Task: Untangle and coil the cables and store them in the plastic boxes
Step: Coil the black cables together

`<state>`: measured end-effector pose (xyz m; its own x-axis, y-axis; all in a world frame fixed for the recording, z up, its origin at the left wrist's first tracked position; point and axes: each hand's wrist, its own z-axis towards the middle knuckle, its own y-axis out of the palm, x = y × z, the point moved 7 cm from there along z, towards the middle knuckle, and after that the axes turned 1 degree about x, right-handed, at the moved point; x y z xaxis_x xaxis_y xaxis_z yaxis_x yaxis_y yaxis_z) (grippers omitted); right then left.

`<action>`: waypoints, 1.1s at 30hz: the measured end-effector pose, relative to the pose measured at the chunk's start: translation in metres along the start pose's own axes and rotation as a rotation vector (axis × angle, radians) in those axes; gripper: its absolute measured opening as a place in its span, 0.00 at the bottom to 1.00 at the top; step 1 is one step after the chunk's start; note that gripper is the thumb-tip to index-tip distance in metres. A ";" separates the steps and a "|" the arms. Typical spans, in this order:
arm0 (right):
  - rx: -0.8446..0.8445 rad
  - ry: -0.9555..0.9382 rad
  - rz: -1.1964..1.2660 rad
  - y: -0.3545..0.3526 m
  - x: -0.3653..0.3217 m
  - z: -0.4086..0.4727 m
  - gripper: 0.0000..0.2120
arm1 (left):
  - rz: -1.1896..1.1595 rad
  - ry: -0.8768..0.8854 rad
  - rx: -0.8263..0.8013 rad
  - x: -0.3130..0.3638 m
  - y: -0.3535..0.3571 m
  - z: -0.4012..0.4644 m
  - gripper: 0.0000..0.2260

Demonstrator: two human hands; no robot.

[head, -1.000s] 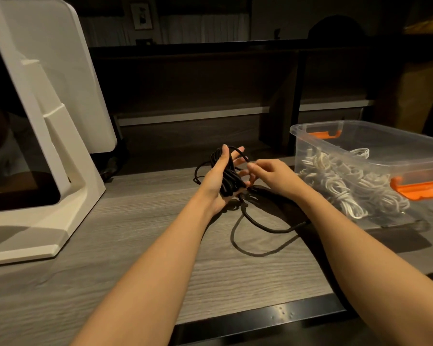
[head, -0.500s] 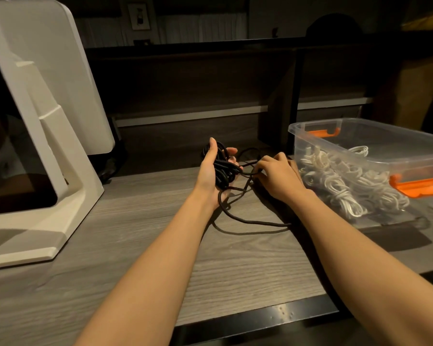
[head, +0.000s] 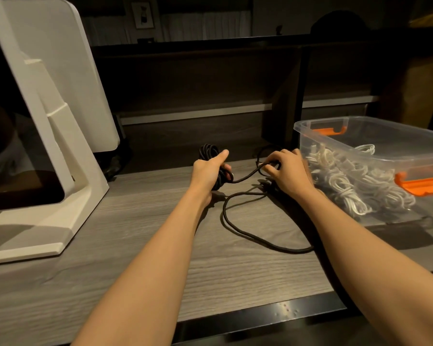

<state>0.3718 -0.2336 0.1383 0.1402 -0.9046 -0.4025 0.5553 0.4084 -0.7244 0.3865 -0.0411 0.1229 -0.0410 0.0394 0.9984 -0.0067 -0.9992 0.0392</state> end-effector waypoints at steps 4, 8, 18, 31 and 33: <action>0.022 -0.156 0.038 -0.008 -0.014 -0.001 0.11 | 0.116 0.016 -0.141 -0.002 0.008 -0.002 0.14; 0.142 -0.387 0.055 -0.017 -0.046 -0.006 0.08 | 0.231 0.034 -0.140 0.003 0.010 -0.002 0.19; 0.084 -0.406 0.107 -0.009 -0.053 -0.006 0.09 | 0.517 0.044 -0.417 0.002 0.033 -0.014 0.16; -0.232 -0.113 -0.109 0.010 -0.005 0.000 0.10 | -0.210 -0.207 -0.012 -0.014 -0.012 0.004 0.13; -0.116 -0.163 0.013 0.002 -0.014 0.002 0.10 | -0.087 -0.205 -0.022 -0.016 -0.012 0.003 0.12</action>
<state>0.3727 -0.2205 0.1431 0.2826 -0.9032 -0.3232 0.4556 0.4229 -0.7834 0.3901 -0.0302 0.1064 0.1643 0.1214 0.9789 -0.0233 -0.9916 0.1269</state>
